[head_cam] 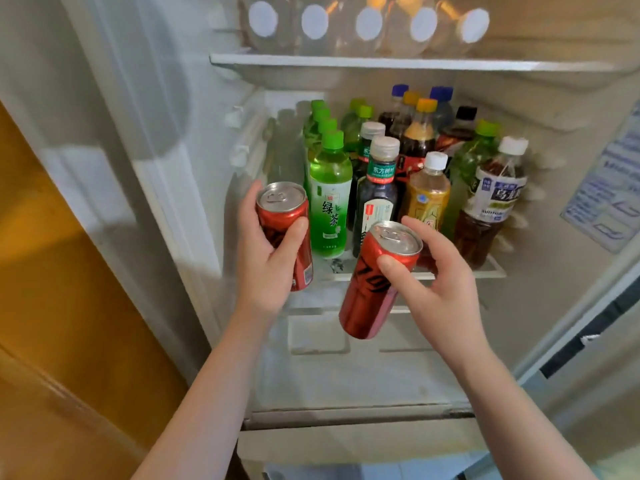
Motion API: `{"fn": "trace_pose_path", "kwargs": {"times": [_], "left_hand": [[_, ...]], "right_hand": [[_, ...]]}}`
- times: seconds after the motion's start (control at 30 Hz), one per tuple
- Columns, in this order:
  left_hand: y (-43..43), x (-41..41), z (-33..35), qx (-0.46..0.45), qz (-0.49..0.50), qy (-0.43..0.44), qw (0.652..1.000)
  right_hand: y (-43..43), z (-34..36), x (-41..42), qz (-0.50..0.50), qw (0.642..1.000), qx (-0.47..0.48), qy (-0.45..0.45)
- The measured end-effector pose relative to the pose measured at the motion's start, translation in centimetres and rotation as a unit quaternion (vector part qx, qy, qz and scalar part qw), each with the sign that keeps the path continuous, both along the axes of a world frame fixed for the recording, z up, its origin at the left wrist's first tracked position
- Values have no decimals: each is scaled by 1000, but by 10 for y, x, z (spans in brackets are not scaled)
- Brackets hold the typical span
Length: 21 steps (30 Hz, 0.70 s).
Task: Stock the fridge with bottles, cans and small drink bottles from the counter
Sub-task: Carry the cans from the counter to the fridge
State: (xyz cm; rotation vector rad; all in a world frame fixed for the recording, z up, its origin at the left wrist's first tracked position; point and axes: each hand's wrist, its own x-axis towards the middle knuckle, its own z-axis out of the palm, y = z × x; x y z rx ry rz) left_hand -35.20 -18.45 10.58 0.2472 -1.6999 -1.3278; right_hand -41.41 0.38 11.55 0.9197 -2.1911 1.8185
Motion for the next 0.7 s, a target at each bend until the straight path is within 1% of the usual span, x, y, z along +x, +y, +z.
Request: {"fn": "trace_pose_path", "kwargs": {"times": [0.13,0.33,0.43,0.63,0.7], "left_hand": [[-20,-32,4,-4,59,-30,998],[-36,-68,-5,15,116,-72,991],[-44,-82,-8,22,119,-85,989],[-62,-107,-7,2,123,-100,987],[-64,-111,-7,9,121,-108,987]], "right_hand": [[-7,1,-18,-7,1000,-26,-15],[-11,0,-37,5,999,-46,-28],[-12,-2,-44,6,998,-48,-44],[-15,-5,-55,4,998,-40,-50],[-16,-6,-57,10,998,-42,-53]]}}
